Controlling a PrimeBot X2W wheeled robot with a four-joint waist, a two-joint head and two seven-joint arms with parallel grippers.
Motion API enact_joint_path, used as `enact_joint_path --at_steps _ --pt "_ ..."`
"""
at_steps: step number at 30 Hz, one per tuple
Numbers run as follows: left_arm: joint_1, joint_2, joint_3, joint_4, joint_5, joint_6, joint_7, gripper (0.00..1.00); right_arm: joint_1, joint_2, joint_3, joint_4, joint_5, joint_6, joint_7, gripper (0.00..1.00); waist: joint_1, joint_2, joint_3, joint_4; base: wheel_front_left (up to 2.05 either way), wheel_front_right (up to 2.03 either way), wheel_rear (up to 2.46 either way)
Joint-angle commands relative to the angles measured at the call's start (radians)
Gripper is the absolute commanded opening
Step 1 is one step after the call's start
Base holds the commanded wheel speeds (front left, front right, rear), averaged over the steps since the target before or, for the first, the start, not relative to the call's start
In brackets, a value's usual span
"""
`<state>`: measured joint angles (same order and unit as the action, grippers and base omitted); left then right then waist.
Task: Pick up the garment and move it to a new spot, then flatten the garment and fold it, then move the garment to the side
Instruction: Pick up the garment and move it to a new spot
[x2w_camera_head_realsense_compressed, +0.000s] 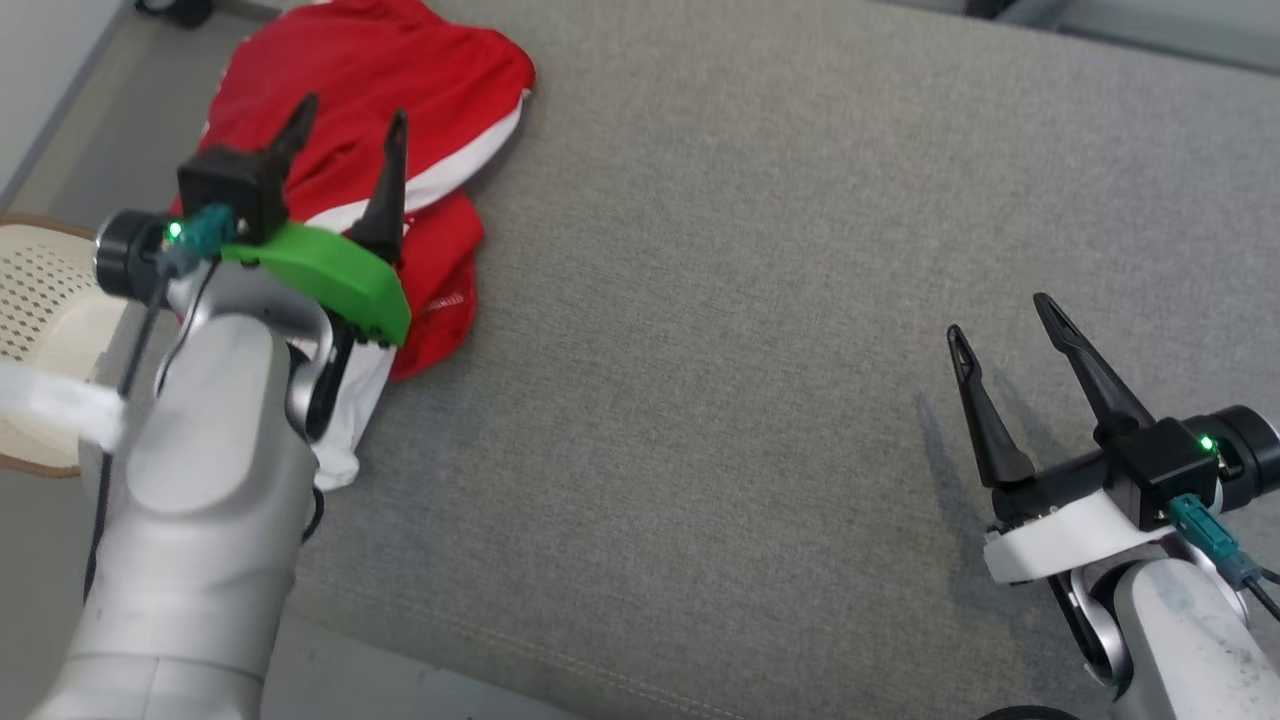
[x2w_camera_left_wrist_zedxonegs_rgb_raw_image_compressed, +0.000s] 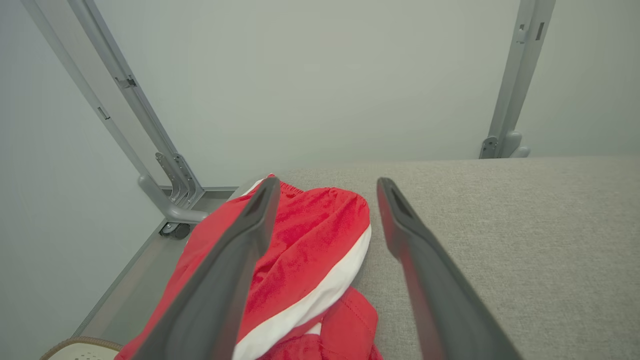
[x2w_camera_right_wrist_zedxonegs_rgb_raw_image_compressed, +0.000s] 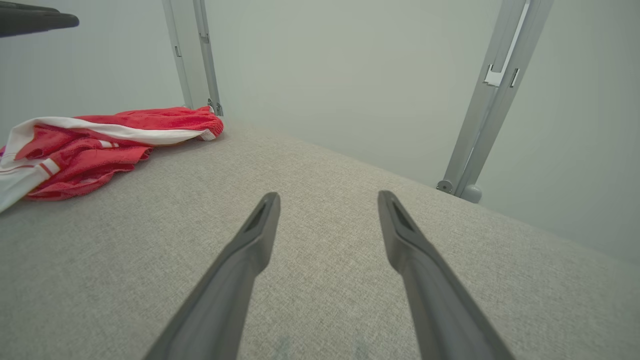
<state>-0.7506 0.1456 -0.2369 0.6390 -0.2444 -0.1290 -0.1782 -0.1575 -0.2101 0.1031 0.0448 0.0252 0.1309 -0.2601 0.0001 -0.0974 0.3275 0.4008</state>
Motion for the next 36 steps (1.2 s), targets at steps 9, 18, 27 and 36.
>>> enact_joint_path --at_steps 9,18,27,36 --pt "-0.287 0.092 -0.034 0.318 -0.194 -0.001 0.111 1.00 -0.054 0.014 0.071 -0.057 0.009 0.000 -0.003 1.00 -0.0001 -0.0001 0.328 -0.190 0.00 0.00 0.00" --pt "-0.336 0.176 -0.101 0.428 -0.333 -0.001 0.103 1.00 -0.016 0.023 0.073 -0.107 0.014 0.000 -0.003 1.00 -0.0001 -0.0001 0.353 -0.270 0.00 0.00 0.00" --pt "-0.358 0.213 -0.144 0.548 -0.355 -0.001 0.063 0.42 0.015 0.023 0.064 -0.119 0.014 0.000 -0.002 1.00 -0.0001 -0.0001 0.371 -0.281 0.00 0.00 0.00" --pt "-0.373 0.196 -0.167 0.506 -0.408 -0.001 -0.043 0.00 0.021 0.033 0.057 -0.098 0.027 0.000 -0.002 1.00 -0.0001 -0.0001 0.317 -0.254 0.00 0.00 0.00"
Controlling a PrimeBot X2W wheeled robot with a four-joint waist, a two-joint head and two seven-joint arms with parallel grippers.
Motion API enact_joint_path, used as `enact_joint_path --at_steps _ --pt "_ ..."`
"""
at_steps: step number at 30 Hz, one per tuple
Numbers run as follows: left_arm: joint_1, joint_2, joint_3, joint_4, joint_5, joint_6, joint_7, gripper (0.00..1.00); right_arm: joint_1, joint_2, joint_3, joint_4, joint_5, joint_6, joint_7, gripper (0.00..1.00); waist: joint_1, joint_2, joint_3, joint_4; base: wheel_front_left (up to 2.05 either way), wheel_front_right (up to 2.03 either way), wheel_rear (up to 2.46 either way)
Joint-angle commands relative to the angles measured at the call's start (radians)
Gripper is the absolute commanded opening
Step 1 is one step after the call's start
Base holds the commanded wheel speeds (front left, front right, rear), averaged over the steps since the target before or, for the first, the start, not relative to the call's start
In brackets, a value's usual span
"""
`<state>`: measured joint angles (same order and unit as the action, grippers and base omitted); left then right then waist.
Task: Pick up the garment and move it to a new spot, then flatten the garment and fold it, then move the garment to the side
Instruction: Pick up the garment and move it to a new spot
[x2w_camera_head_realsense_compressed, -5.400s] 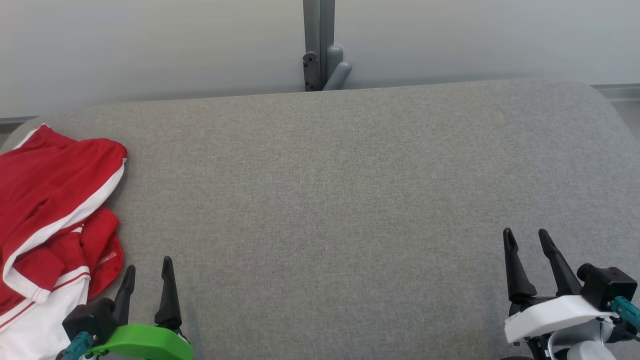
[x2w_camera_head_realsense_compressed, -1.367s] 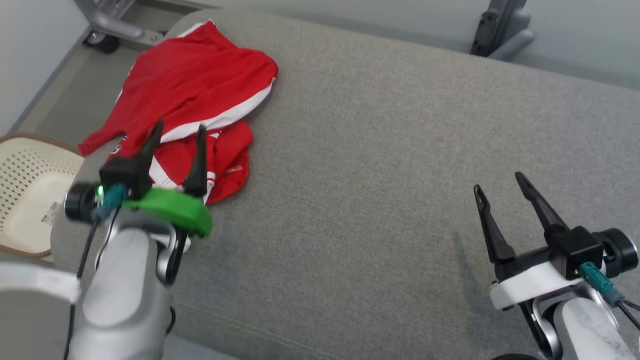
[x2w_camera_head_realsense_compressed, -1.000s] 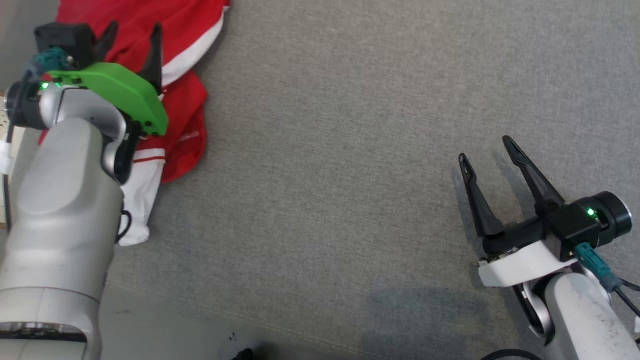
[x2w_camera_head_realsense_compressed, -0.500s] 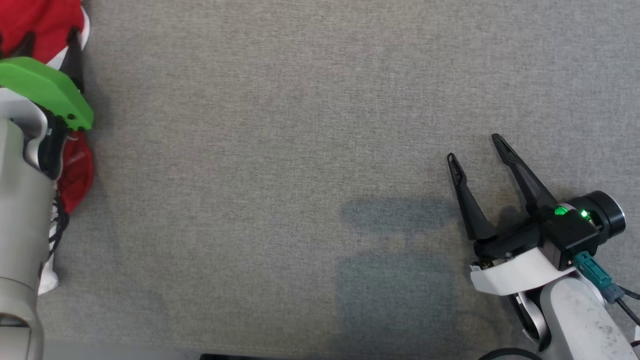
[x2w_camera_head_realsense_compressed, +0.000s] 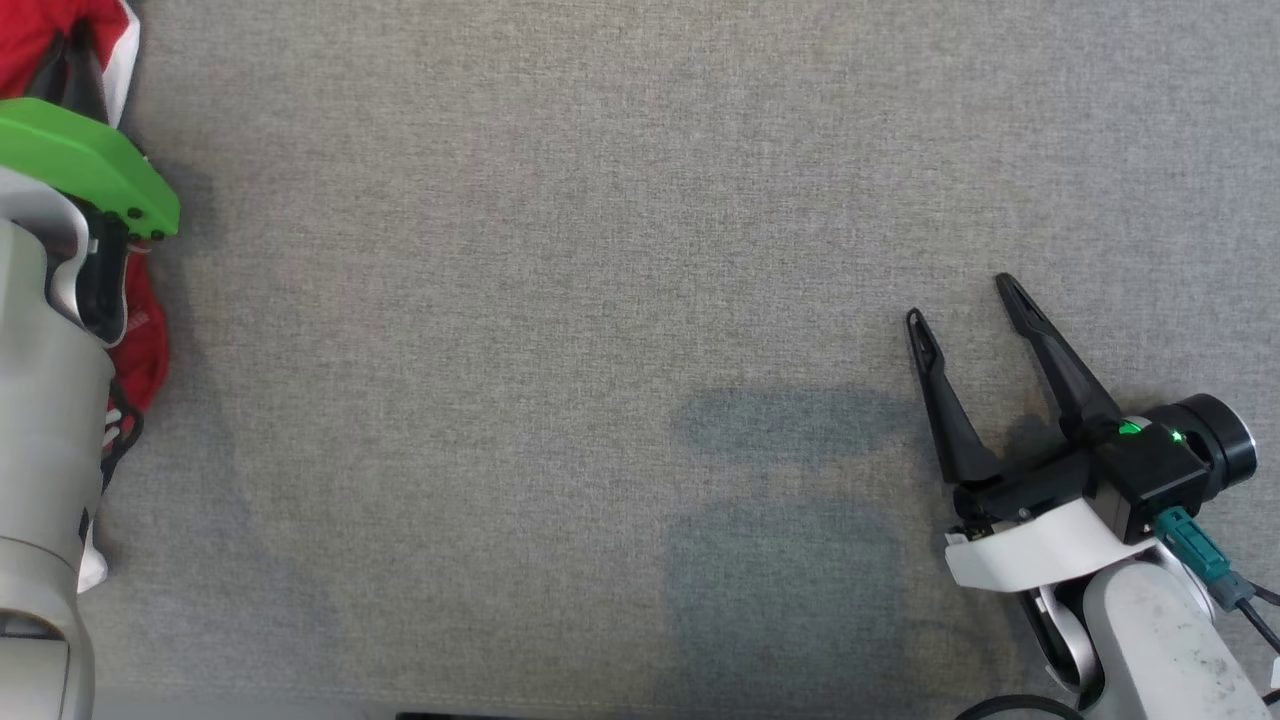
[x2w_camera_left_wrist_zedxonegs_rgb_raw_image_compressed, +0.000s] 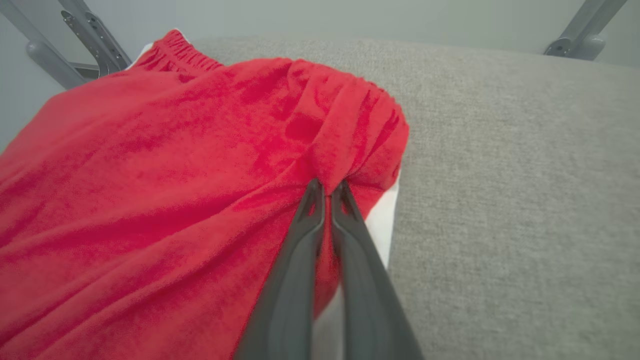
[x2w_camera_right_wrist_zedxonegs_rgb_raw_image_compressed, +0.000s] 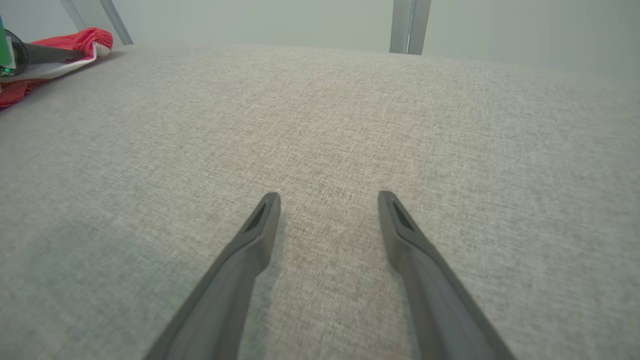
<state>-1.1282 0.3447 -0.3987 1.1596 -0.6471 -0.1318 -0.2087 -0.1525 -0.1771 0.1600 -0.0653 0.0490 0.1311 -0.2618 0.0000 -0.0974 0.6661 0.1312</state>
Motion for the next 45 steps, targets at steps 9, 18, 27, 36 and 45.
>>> enact_joint_path --at_steps 9,18,27,36,45 --pt "0.042 0.056 -0.047 -0.237 -0.127 0.002 -0.041 0.00 0.053 0.042 -0.022 0.028 0.026 -0.001 -0.001 1.00 0.0000 -0.0001 -0.105 0.062 0.00 0.00 0.00" --pt "0.077 0.171 -0.090 -0.462 -0.230 0.002 0.035 0.00 0.037 0.086 -0.029 0.048 0.048 -0.001 -0.001 1.00 0.0000 -0.0001 -0.170 0.075 0.00 0.00 0.00" --pt "0.184 0.205 -0.081 -0.805 -0.353 0.021 0.154 0.00 0.069 0.118 -0.042 0.066 0.072 -0.001 -0.001 1.00 0.0000 -0.0001 -0.281 0.026 0.00 0.00 0.00" --pt "0.382 0.134 -0.104 -1.279 -0.518 0.148 0.261 0.00 0.096 0.128 -0.068 0.060 0.110 -0.001 -0.001 1.00 0.0000 -0.0001 -0.349 -0.075 0.00 0.00 0.00" --pt "0.406 -0.051 -0.251 -1.497 -0.551 0.229 0.297 0.00 0.092 0.128 -0.064 0.050 0.162 -0.001 -0.001 1.00 0.0000 -0.0001 -0.350 -0.199 0.00 0.00 0.00"
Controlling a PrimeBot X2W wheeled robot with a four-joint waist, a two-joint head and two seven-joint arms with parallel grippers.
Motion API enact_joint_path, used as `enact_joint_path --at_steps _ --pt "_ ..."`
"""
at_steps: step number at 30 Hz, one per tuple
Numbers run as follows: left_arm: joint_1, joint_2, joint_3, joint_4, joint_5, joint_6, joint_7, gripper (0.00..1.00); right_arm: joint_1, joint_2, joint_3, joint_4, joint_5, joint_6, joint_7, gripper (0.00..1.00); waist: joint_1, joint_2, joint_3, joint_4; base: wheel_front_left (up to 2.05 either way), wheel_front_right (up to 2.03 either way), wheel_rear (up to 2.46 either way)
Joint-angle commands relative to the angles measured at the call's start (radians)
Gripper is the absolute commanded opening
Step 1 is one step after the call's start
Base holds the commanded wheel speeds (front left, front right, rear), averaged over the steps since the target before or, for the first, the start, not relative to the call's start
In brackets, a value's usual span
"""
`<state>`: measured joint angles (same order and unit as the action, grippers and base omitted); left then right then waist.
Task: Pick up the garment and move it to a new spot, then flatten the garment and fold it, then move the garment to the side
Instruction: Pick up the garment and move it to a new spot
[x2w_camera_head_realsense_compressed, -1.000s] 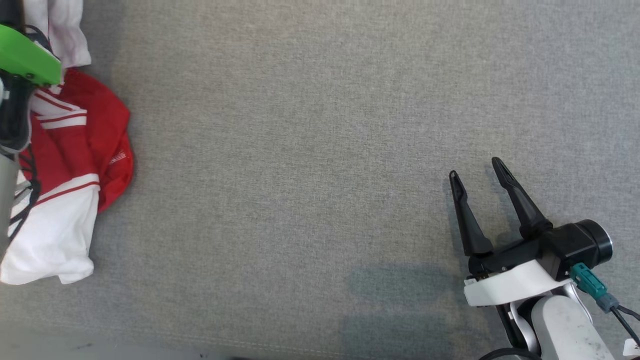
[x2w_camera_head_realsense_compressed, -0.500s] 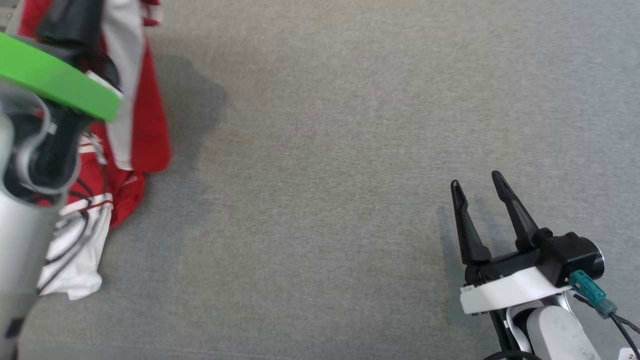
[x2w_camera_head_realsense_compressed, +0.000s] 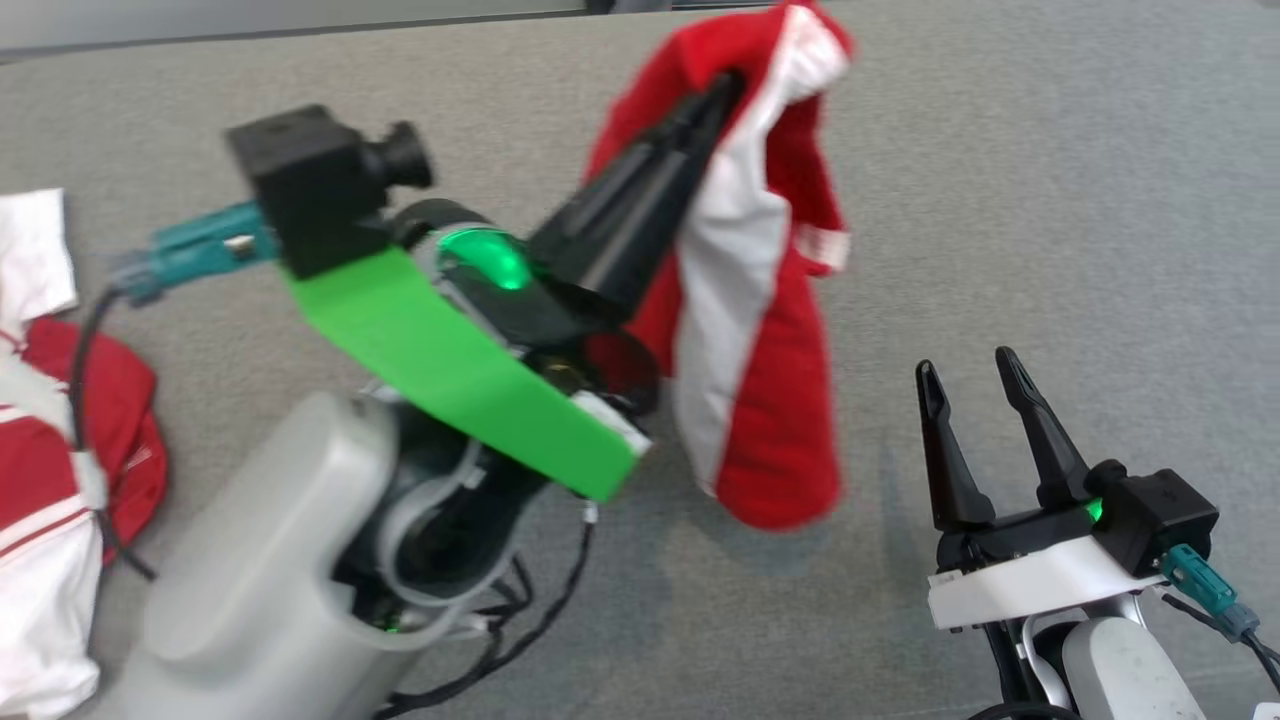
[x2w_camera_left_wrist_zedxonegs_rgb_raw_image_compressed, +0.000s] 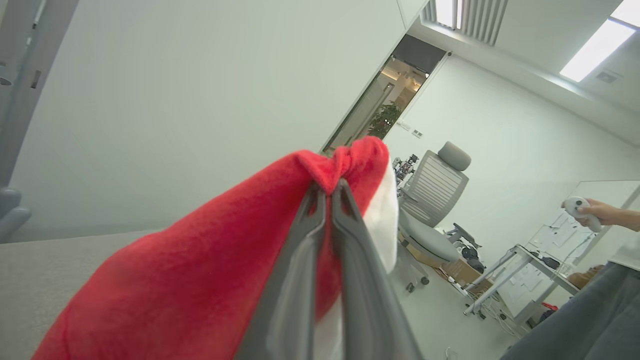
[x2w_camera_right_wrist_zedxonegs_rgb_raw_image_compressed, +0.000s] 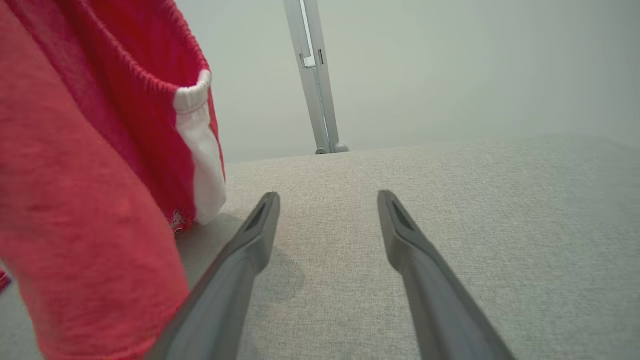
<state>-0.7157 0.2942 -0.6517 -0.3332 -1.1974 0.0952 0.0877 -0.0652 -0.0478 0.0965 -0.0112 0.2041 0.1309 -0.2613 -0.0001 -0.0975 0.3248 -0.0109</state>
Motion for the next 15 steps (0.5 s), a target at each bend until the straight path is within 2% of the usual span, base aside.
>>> enact_joint_path --at_steps 1,5,8,11,15 --pt "-0.022 -0.021 -0.016 0.001 0.016 0.009 -0.001 0.00 0.002 -0.001 -0.002 -0.005 0.010 0.000 -0.001 1.00 0.0001 0.0000 -0.006 -0.071 0.00 0.00 0.00" --pt "-0.062 -0.127 -0.050 0.069 0.048 0.031 -0.043 0.00 -0.013 -0.001 0.005 -0.007 0.026 0.000 -0.001 1.00 0.0001 0.0000 0.006 -0.129 0.00 0.00 0.00" --pt "-0.088 -0.183 -0.058 0.143 0.059 0.037 -0.085 0.00 -0.017 -0.002 0.010 -0.006 0.038 0.000 -0.001 1.00 0.0001 0.0000 0.015 -0.169 0.00 0.00 0.00" --pt "-0.086 -0.217 -0.049 0.242 0.065 0.048 -0.157 0.00 -0.019 -0.001 0.014 -0.007 0.048 0.000 -0.001 1.00 0.0001 0.0000 0.026 -0.202 0.00 0.00 0.00" --pt "-0.068 -0.232 -0.015 0.356 0.071 0.069 -0.259 0.00 -0.019 -0.001 0.017 -0.005 0.053 0.000 -0.001 1.00 0.0001 0.0000 0.035 -0.225 0.00 0.00 0.00"
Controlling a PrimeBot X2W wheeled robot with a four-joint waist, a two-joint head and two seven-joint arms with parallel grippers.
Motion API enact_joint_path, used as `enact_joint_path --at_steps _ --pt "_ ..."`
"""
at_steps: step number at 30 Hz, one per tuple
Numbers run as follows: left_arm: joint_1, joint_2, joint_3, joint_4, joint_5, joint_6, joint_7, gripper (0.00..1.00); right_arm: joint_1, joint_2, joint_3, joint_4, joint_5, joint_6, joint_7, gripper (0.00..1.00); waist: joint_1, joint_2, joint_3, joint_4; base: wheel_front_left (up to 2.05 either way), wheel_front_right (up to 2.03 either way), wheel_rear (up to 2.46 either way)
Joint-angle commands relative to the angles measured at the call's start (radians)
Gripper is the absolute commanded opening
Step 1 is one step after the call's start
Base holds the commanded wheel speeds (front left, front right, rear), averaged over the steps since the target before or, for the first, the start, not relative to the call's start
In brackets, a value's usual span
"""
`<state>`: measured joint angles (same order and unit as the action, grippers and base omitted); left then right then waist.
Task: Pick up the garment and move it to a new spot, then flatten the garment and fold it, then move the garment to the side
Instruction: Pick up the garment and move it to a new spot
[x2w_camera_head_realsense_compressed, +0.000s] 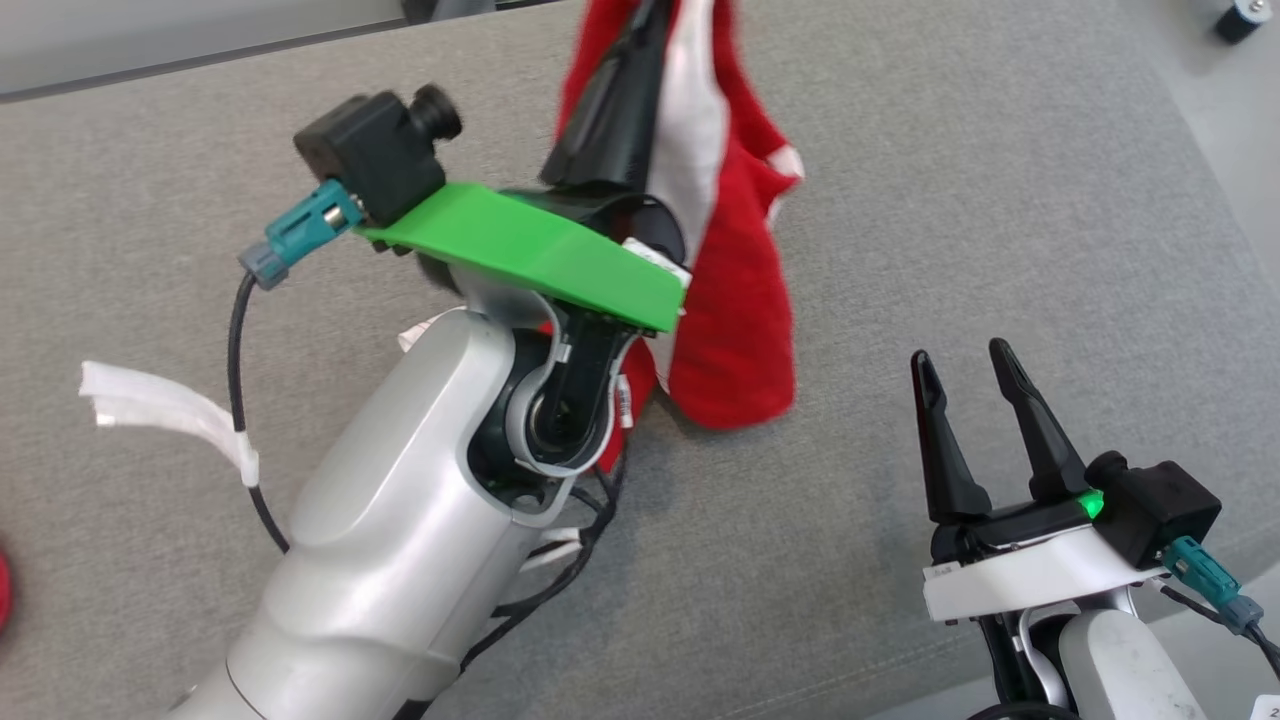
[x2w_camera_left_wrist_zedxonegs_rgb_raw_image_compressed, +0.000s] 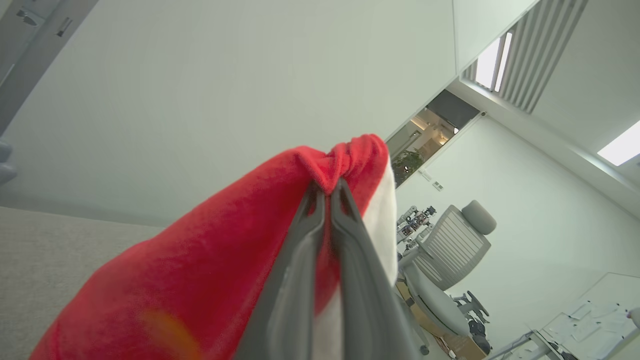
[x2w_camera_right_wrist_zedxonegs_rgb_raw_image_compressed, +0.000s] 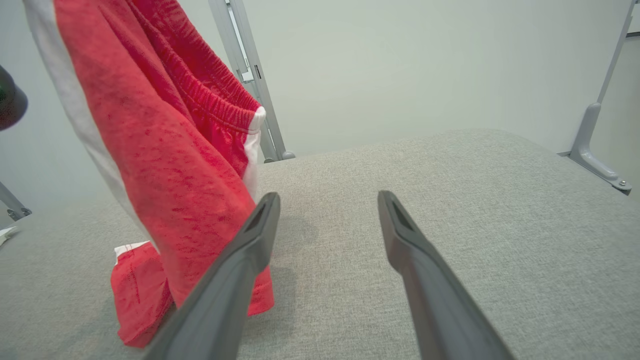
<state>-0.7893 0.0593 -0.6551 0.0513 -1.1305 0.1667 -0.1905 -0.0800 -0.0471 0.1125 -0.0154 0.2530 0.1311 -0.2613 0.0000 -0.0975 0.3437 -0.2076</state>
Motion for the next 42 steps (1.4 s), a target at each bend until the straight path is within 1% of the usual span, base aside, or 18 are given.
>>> enact_joint_path --at_steps 1,3,4,7,11,14,16,17,19,22,24,27,30,31,32,34,35,42 --pt "0.019 0.001 0.004 0.016 -0.009 0.003 -0.006 0.00 -0.003 -0.002 -0.001 0.000 0.007 -0.001 -0.001 1.00 0.0000 0.0001 0.018 -0.033 0.00 0.00 0.00" --pt "0.023 0.003 0.023 0.094 0.039 0.012 -0.046 0.00 0.006 -0.002 -0.008 0.001 0.008 -0.001 -0.001 1.00 0.0000 0.0001 0.019 -0.036 0.00 0.00 0.00" --pt "0.072 0.011 0.061 0.199 0.079 0.004 -0.068 0.00 0.018 -0.002 -0.013 0.008 0.000 -0.001 -0.001 1.00 0.0000 0.0001 0.013 -0.032 0.00 0.00 0.00" --pt "0.129 0.015 0.113 0.282 0.114 -0.008 -0.075 0.00 0.027 -0.002 -0.014 0.012 -0.011 -0.001 -0.001 1.00 0.0000 0.0001 0.002 -0.019 0.00 0.00 0.00" --pt "0.224 0.006 0.238 0.351 0.178 -0.019 -0.075 0.00 0.034 -0.002 -0.013 0.015 -0.028 -0.001 -0.001 1.00 0.0000 0.0001 -0.013 0.009 0.00 0.00 0.00" --pt "0.287 -0.002 0.339 0.374 0.233 -0.022 -0.075 0.00 0.039 -0.002 -0.009 0.017 -0.044 -0.001 -0.001 1.00 0.0000 0.0001 -0.024 0.032 0.00 0.00 0.00" --pt "0.331 -0.007 0.382 0.384 0.264 -0.027 -0.075 0.00 0.043 -0.002 -0.009 0.020 -0.052 -0.001 -0.001 1.00 0.0000 0.0001 -0.032 0.050 0.00 0.00 0.00" --pt "0.355 -0.009 0.385 0.384 0.256 -0.033 -0.074 0.00 0.044 -0.002 -0.006 0.021 -0.056 -0.001 -0.001 1.00 0.0000 0.0001 -0.036 0.057 0.00 0.00 0.00" --pt "0.392 -0.010 0.355 0.376 0.211 -0.046 -0.074 0.00 0.051 -0.002 0.000 0.025 -0.060 -0.001 -0.001 1.00 0.0000 0.0001 -0.040 0.070 0.00 0.00 0.00" --pt "0.427 -0.009 0.259 0.361 0.148 -0.061 -0.074 0.00 0.056 -0.002 -0.001 0.025 -0.065 -0.001 -0.001 1.00 0.0000 0.0001 -0.044 0.089 0.00 0.00 0.00" --pt "0.443 -0.008 0.192 0.355 0.110 -0.061 -0.074 0.00 0.057 -0.002 0.001 0.027 -0.070 -0.001 -0.001 1.00 0.0000 0.0001 -0.046 0.096 0.00 0.00 0.00" --pt "0.449 -0.007 0.124 0.343 0.065 -0.049 -0.074 0.00 0.059 -0.002 0.001 0.028 -0.071 -0.001 -0.001 1.00 0.0000 0.0001 -0.049 0.101 0.00 0.00 0.00" --pt "0.445 -0.007 0.102 0.335 0.051 -0.033 -0.074 0.00 0.057 -0.002 0.002 0.028 -0.072 -0.001 -0.001 1.00 0.0000 0.0001 -0.050 0.102 0.00 0.00 0.00" --pt "0.446 -0.007 0.104 0.334 0.052 -0.028 -0.074 0.02 0.058 -0.002 0.002 0.028 -0.073 -0.001 -0.001 1.00 0.0000 0.0001 -0.050 0.101 0.00 0.00 0.00" --pt "0.449 -0.007 0.112 0.333 0.052 -0.025 -0.074 0.12 0.059 -0.002 0.002 0.028 -0.074 -0.001 -0.001 1.00 0.0000 0.0001 -0.051 0.101 0.00 0.00 0.00" --pt "0.461 -0.007 0.129 0.330 0.048 -0.019 -0.074 0.50 0.065 -0.002 -0.002 0.029 -0.074 -0.001 -0.001 1.00 0.0000 0.0001 -0.053 0.100 0.00 0.00 0.00" --pt "0.467 -0.007 0.133 0.331 0.051 -0.021 -0.074 1.00 0.068 -0.002 -0.004 0.030 -0.073 -0.001 -0.001 1.00 0.0000 0.0001 -0.055 0.100 0.00 0.00 0.00" --pt "0.514 -0.008 0.128 0.348 0.068 -0.040 -0.074 1.00 0.088 -0.002 -0.018 0.029 -0.077 -0.001 -0.001 1.00 0.0000 0.0001 -0.085 0.101 0.00 0.00 0.00"
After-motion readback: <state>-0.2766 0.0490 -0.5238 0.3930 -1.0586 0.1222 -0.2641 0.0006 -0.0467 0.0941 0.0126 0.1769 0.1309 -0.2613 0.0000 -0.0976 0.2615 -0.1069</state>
